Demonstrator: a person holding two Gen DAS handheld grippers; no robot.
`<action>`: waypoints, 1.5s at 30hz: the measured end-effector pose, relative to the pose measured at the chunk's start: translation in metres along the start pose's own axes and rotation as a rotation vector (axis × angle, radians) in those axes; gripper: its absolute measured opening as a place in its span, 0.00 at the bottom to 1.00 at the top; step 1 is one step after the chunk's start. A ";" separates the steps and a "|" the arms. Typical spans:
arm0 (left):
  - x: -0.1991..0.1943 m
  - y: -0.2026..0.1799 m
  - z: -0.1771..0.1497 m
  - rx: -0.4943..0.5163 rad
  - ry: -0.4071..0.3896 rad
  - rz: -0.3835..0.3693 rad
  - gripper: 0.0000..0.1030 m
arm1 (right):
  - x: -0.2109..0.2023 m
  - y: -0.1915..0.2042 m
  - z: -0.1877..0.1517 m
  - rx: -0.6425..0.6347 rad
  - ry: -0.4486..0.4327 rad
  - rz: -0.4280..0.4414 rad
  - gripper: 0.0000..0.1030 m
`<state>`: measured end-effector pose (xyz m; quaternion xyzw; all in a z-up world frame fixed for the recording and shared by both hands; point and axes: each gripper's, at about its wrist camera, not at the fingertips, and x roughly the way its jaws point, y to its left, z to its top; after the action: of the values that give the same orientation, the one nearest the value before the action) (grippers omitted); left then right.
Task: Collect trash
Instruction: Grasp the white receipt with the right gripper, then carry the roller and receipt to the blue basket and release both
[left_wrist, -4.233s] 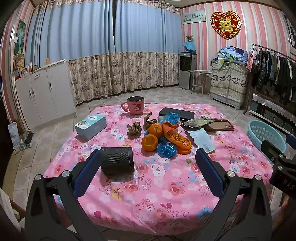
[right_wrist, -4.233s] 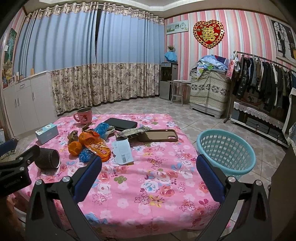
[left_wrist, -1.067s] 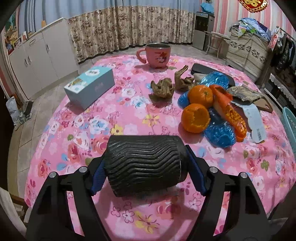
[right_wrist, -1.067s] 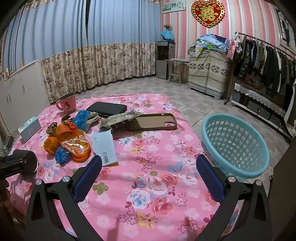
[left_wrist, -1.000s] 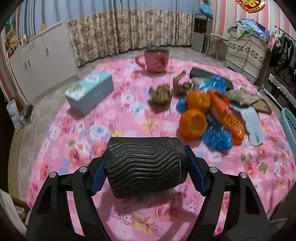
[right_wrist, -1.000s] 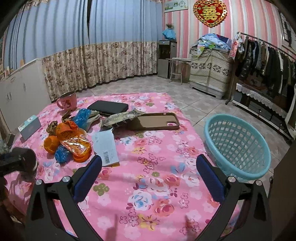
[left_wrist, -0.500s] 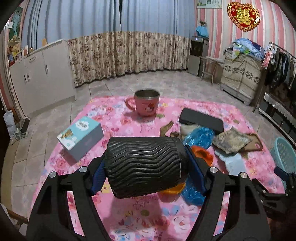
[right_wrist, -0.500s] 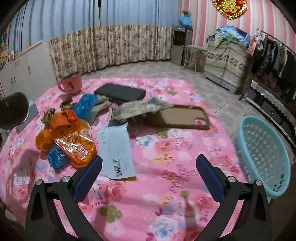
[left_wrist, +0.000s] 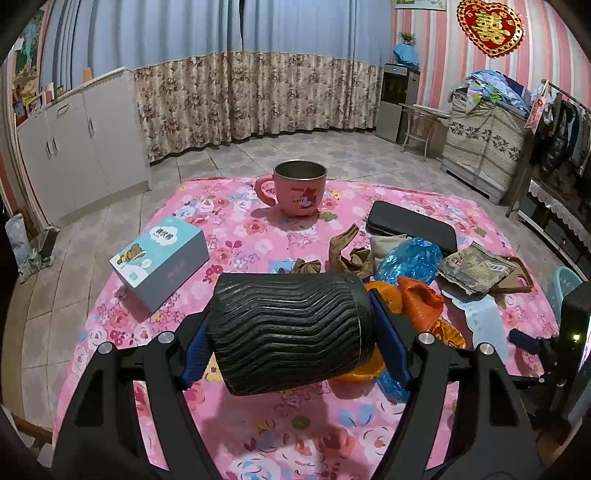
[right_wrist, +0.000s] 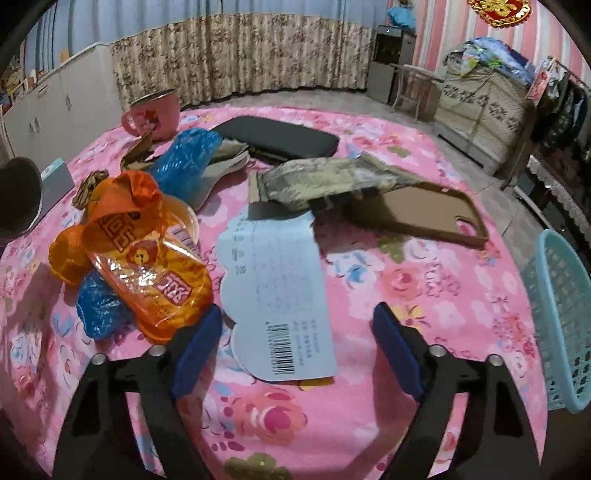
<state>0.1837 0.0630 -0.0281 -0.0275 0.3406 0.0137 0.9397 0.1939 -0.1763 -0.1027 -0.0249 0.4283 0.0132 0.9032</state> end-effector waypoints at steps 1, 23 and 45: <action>0.000 0.000 0.000 -0.002 0.001 -0.002 0.71 | -0.001 0.001 0.000 -0.003 -0.004 0.008 0.72; -0.038 -0.047 0.002 0.075 -0.071 -0.040 0.71 | -0.105 -0.062 -0.010 0.043 -0.167 0.064 0.49; -0.044 -0.303 0.006 0.304 -0.057 -0.410 0.71 | -0.141 -0.292 -0.037 0.375 -0.196 -0.297 0.49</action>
<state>0.1671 -0.2395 0.0174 0.0459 0.2995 -0.2274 0.9255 0.0889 -0.4700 -0.0074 0.0817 0.3254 -0.1971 0.9212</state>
